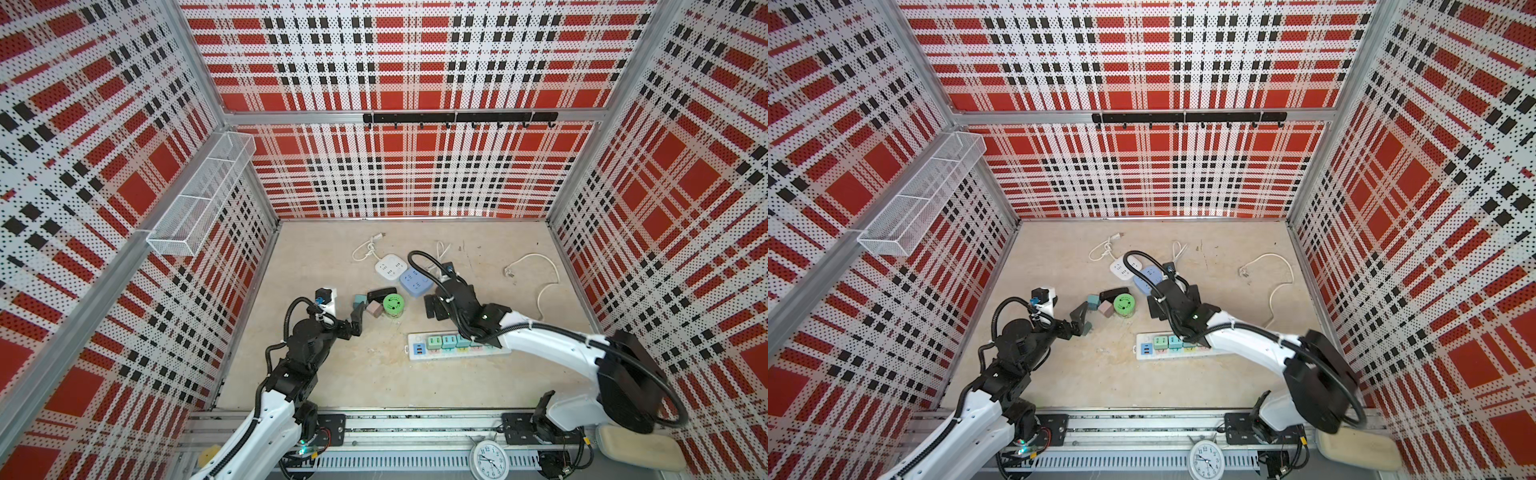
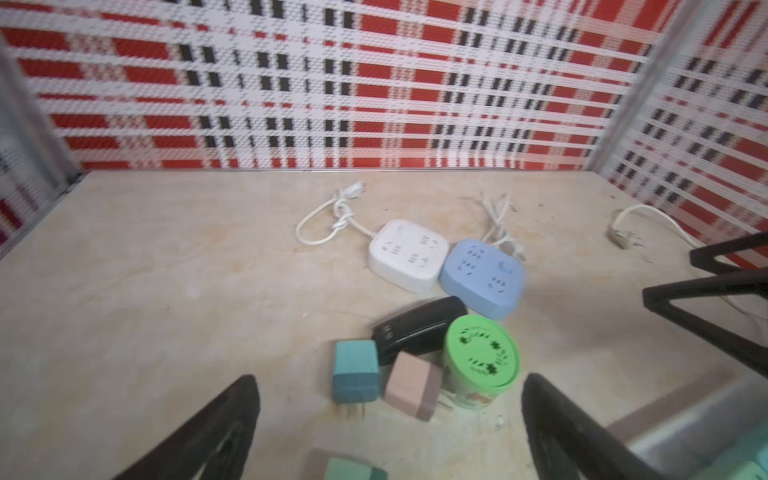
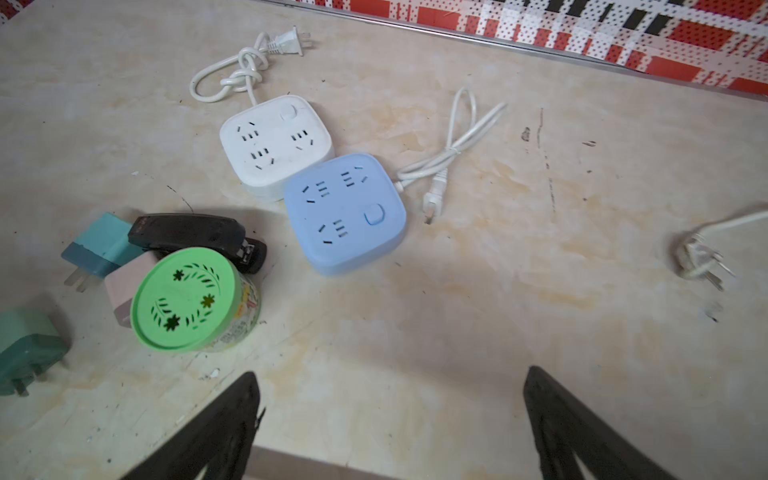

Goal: Insert the plug

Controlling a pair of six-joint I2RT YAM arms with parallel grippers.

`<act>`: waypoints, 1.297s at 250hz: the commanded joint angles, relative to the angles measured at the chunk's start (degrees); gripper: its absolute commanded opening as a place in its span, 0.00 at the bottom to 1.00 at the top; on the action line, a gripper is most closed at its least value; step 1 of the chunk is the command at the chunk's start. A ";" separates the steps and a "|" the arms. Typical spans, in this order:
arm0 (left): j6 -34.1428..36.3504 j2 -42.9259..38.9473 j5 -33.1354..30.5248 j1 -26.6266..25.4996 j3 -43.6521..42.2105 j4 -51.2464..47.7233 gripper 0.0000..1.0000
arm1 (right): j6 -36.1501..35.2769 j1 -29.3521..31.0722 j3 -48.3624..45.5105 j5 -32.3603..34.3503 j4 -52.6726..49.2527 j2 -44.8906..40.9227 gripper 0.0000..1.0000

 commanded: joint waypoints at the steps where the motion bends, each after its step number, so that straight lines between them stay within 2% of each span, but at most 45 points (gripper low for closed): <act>1: -5.57 -1.69 -3.06 1.46 -2.52 5.31 1.00 | 0.00 -0.06 4.01 -2.12 -0.11 3.87 1.00; 18: -7.30 -1.24 -5.57 1.47 -3.94 6.56 0.99 | 0.01 -0.13 4.93 -2.00 -0.04 5.21 1.00; 34: -9.41 0.77 -8.44 1.63 -7.99 13.11 0.99 | 0.00 -0.50 5.11 -1.72 0.32 5.64 1.00; 47: -10.44 2.79 -7.42 1.73 -9.64 18.21 0.99 | 0.34 -1.12 5.21 -2.29 0.61 6.03 1.00; 67: -9.12 3.94 -4.96 1.73 -7.14 13.42 0.99 | 0.96 -2.17 5.21 -3.86 0.65 6.27 1.00; 121: -8.82 8.79 -2.60 1.50 -5.24 13.44 0.99 | 1.06 -4.78 6.34 -5.03 -0.52 7.55 0.99; 199: -6.98 14.46 -3.47 -0.93 -3.16 15.19 1.00 | 1.51 -7.58 10.61 -5.91 -2.32 11.79 0.97; 235: -6.82 17.53 -1.81 -1.17 -1.98 15.79 1.00 | 0.85 -7.55 16.23 -6.97 -3.51 17.80 0.97; 288: -6.61 19.24 -1.84 -1.43 -1.16 15.93 1.00 | -1.30 -8.06 29.71 -8.98 -6.79 29.39 0.97; 324: -6.70 18.77 -2.60 -1.41 -1.53 16.21 0.99 | -2.58 -8.32 37.81 -6.68 -9.74 35.22 0.99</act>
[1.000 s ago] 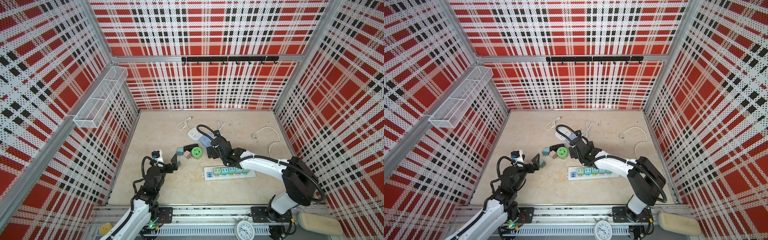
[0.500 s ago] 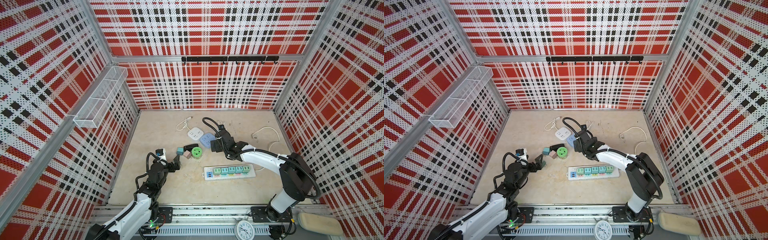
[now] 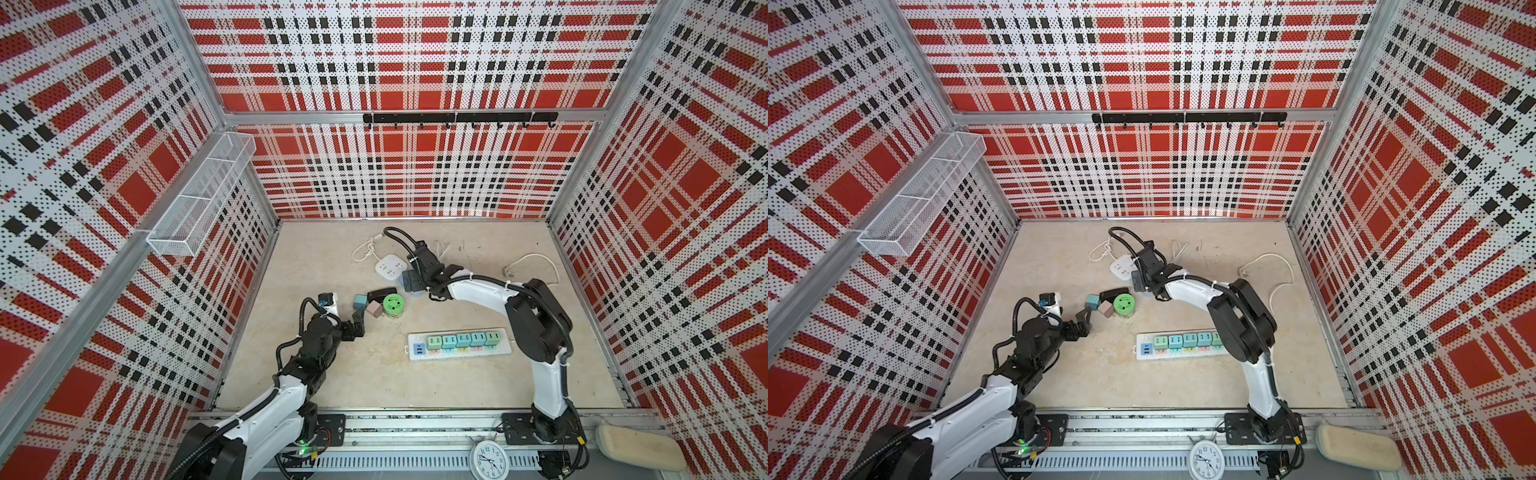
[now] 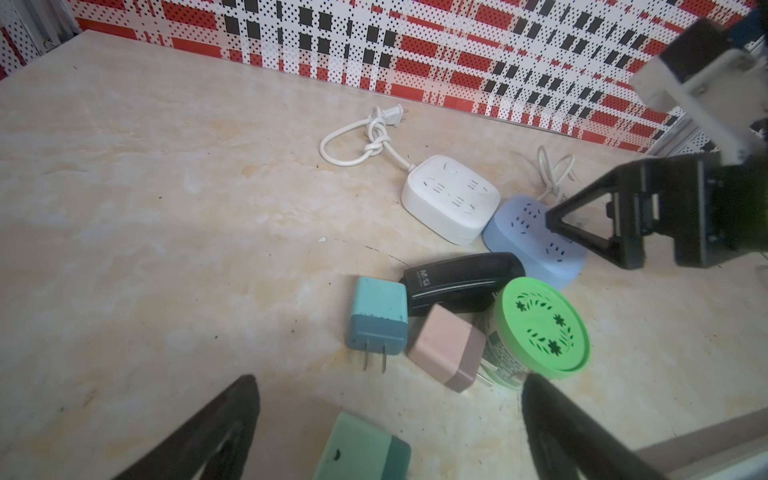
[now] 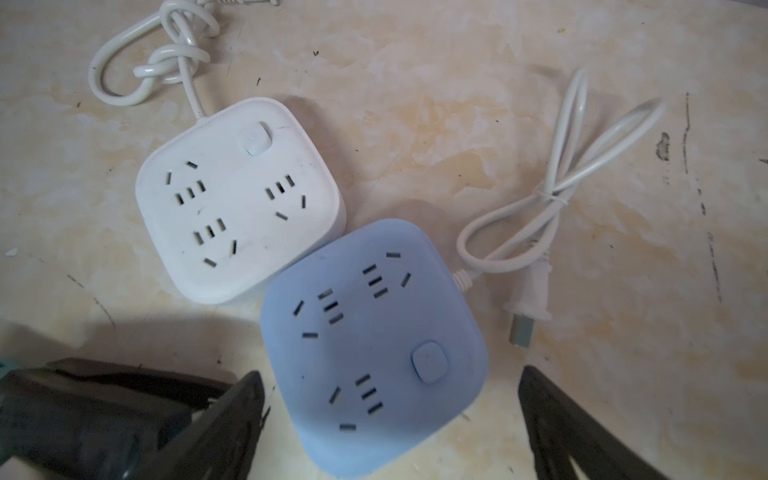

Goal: Insert the plug

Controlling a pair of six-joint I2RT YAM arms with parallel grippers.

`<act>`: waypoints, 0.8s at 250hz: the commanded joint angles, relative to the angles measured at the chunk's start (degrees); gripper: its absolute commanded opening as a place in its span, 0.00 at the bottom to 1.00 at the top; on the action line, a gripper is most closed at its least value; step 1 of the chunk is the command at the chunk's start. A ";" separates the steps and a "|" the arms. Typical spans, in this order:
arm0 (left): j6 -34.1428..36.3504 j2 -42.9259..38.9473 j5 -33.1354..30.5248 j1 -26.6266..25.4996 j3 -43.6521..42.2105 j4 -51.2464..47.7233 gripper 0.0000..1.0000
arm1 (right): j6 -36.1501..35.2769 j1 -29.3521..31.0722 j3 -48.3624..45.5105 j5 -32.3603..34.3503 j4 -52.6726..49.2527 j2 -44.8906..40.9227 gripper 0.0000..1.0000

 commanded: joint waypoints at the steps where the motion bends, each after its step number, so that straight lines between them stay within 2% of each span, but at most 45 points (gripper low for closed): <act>1: 0.23 -0.47 -0.59 -0.22 0.94 2.08 0.99 | -1.86 -0.26 6.31 1.46 -2.66 3.39 0.99; 63: 0.33 0.43 -0.65 -0.23 1.20 2.51 0.99 | -2.31 -2.57 15.01 1.17 -7.26 10.53 0.99; 104: 0.37 0.79 -0.54 -0.27 1.40 2.55 0.99 | -3.11 -2.73 15.90 1.71 -8.50 12.15 0.99; 149: 0.40 0.58 -0.26 -0.32 1.29 2.52 0.99 | -3.03 -2.81 13.13 1.02 -8.94 11.57 0.98; 200: 0.40 0.58 -0.39 -0.32 1.28 2.51 0.99 | -2.54 -2.82 2.17 2.49 -6.02 4.64 0.99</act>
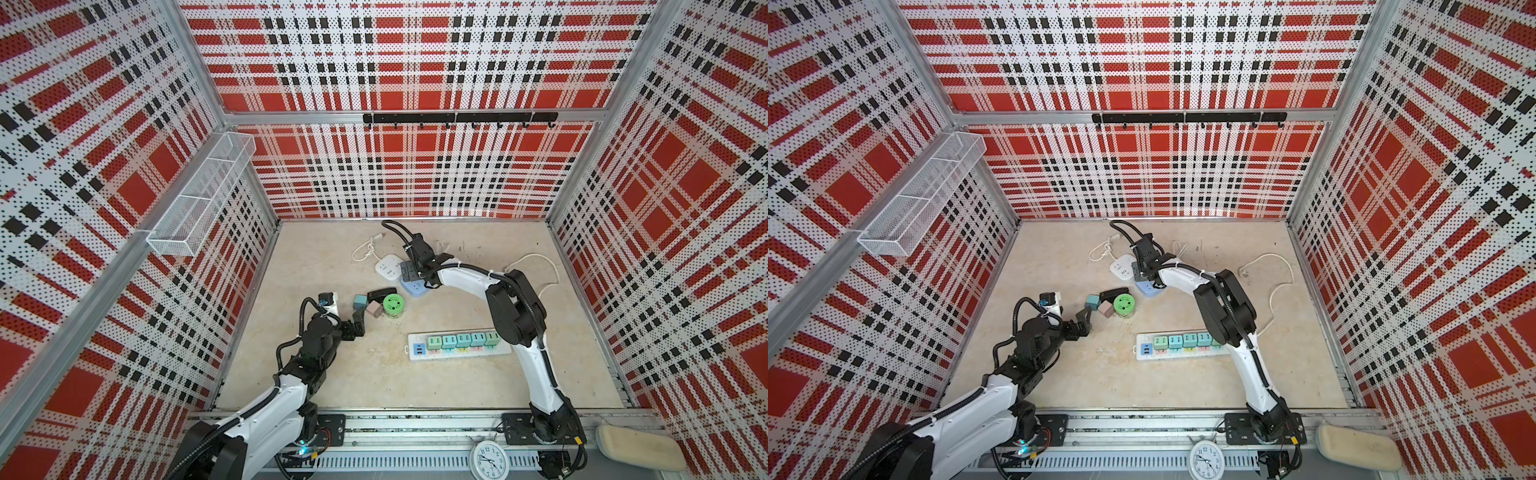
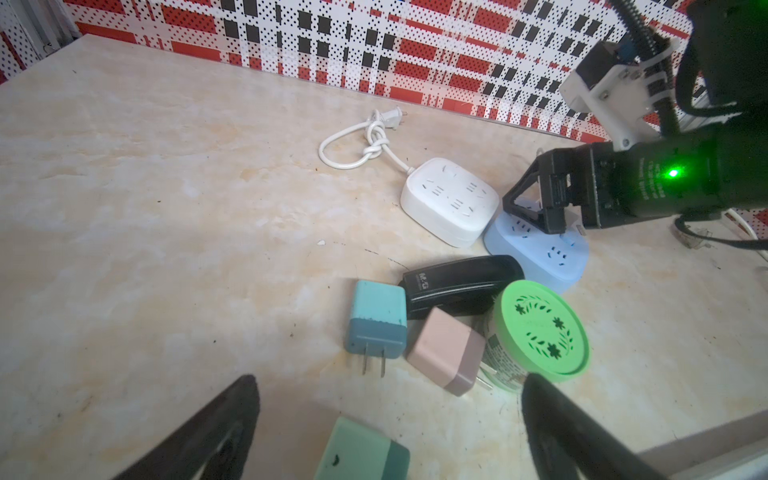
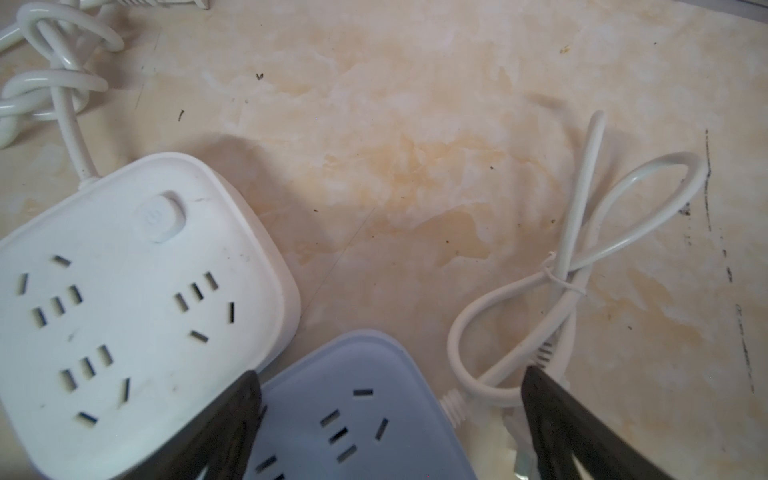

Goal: Insert the plug

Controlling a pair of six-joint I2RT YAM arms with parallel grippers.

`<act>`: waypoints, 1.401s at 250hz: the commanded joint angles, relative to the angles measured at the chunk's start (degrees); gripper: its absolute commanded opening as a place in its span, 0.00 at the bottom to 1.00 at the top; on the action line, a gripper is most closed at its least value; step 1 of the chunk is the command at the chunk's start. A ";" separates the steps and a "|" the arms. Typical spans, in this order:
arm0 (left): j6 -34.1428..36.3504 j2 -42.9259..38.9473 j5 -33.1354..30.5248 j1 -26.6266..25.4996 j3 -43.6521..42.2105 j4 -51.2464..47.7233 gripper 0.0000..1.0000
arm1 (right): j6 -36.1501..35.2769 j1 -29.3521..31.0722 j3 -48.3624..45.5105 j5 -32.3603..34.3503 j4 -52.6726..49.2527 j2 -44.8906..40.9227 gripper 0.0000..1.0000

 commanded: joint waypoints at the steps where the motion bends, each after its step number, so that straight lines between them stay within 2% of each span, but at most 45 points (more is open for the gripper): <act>1: 0.23 -0.07 -0.42 -0.30 1.26 1.55 0.99 | -0.82 0.12 -7.38 1.48 -2.90 -4.32 0.99; 76: 0.38 -0.87 0.43 -0.56 0.91 1.46 0.99 | 0.67 -0.32 -20.81 2.31 1.01 -14.27 1.00; 154: 0.49 -1.03 -0.19 -0.83 0.80 1.47 0.99 | 1.31 -1.27 -24.89 -4.24 5.32 -20.88 1.00; 193: 0.62 -0.95 0.44 -0.91 0.89 1.48 0.99 | 2.74 -3.97 -25.75 -8.36 9.40 -22.17 1.00; 216: 0.70 -1.01 0.21 -1.00 0.83 1.46 1.00 | 3.32 -5.95 -23.95 -9.28 11.16 -20.78 1.00; 255: 0.62 -1.05 -0.21 -1.09 0.83 1.47 1.00 | 4.63 -8.72 -16.54 -10.21 8.20 -13.97 0.88; 270: 0.71 -0.97 -0.50 -1.09 0.89 1.46 0.99 | 4.92 -9.27 -13.80 -10.20 7.14 -11.22 0.87; 316: 0.71 -0.29 -0.51 -1.18 1.22 1.46 1.00 | 4.34 -9.47 -6.11 -15.38 3.09 -3.47 0.86; 350: 0.77 -0.38 -0.66 -1.26 1.20 1.46 1.00 | 3.97 -9.52 -3.18 -18.62 2.00 -0.78 0.81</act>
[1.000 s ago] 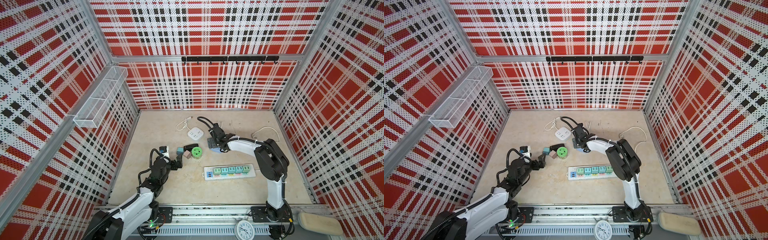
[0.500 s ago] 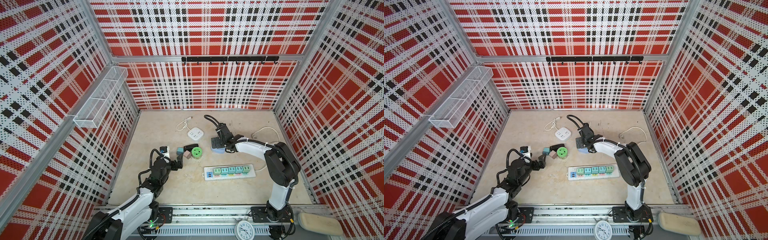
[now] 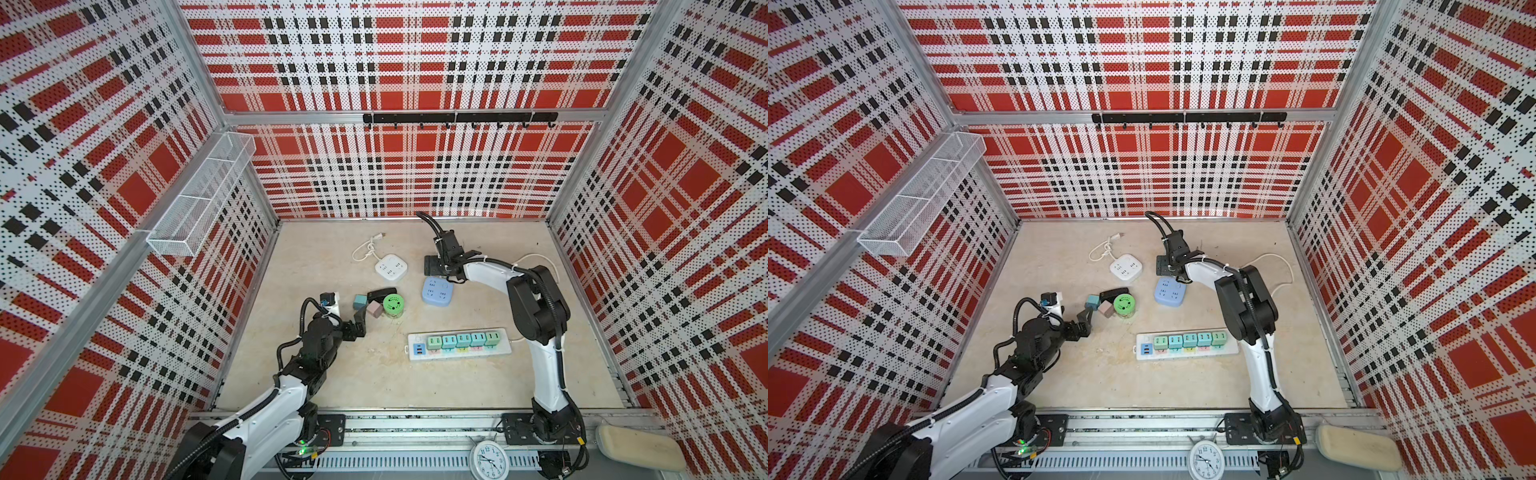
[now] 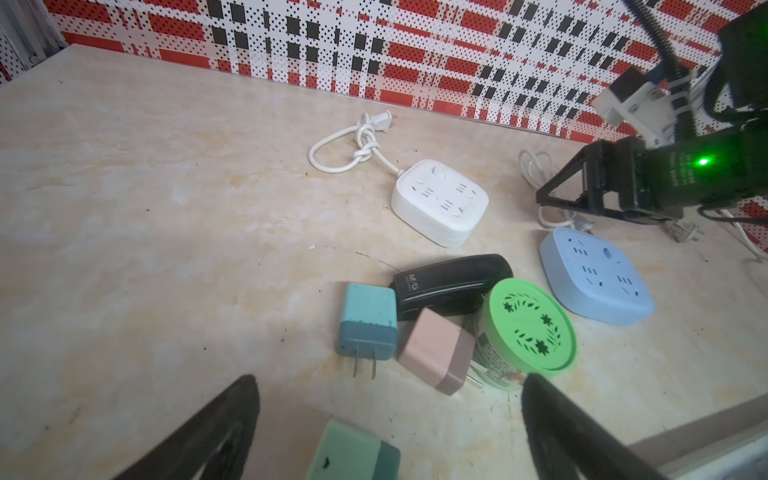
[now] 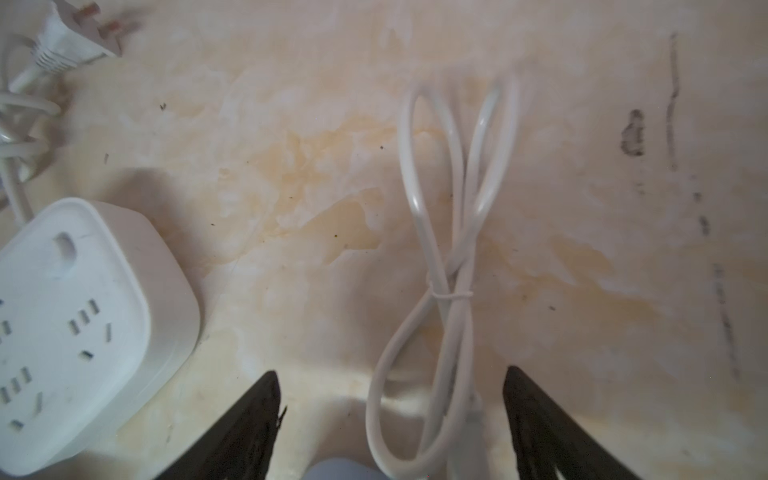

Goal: Insert the plug

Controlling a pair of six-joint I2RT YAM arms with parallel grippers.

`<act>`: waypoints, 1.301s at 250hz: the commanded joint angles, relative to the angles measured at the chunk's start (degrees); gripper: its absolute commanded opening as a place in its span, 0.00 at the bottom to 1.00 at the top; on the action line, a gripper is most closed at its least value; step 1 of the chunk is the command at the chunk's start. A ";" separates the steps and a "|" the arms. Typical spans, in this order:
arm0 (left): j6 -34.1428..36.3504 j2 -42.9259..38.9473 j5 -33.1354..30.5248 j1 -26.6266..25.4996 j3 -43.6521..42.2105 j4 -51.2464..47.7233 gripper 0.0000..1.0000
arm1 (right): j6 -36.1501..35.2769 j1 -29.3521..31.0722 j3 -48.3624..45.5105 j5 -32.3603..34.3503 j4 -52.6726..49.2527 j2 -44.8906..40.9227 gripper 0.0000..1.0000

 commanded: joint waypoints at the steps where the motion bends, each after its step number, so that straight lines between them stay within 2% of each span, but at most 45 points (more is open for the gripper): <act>1: -0.03 0.05 -0.98 -0.37 1.19 1.37 1.00 | -0.03 0.31 2.87 -4.27 -1.83 1.65 0.81; 54: -0.04 -0.28 -1.54 -0.45 1.02 1.33 0.99 | -2.25 1.34 5.30 -6.84 -3.56 3.13 0.61; 100: 0.02 -0.20 -1.11 -0.61 1.11 1.33 0.99 | -2.97 4.25 5.40 -4.88 -4.42 2.94 0.55; 116: 0.00 -0.24 -1.24 -0.63 1.06 1.37 0.99 | -2.24 5.04 4.73 -4.49 -3.87 2.59 0.50; 167: 0.00 -0.55 -1.65 -0.64 0.97 1.33 0.99 | 2.72 6.12 0.07 -2.34 0.47 0.82 0.27; 246: -0.02 -0.49 -1.59 -0.76 0.94 1.33 0.99 | 16.03 8.35 -9.95 2.30 9.92 -2.91 0.04; 309: -0.05 -0.98 -1.69 -0.72 0.65 1.33 1.00 | 18.91 12.12 -12.05 7.34 11.18 -3.86 0.07; 325: -0.05 -1.08 -1.52 -0.72 0.65 1.33 0.99 | 19.67 12.71 -14.15 7.83 12.86 -4.68 0.11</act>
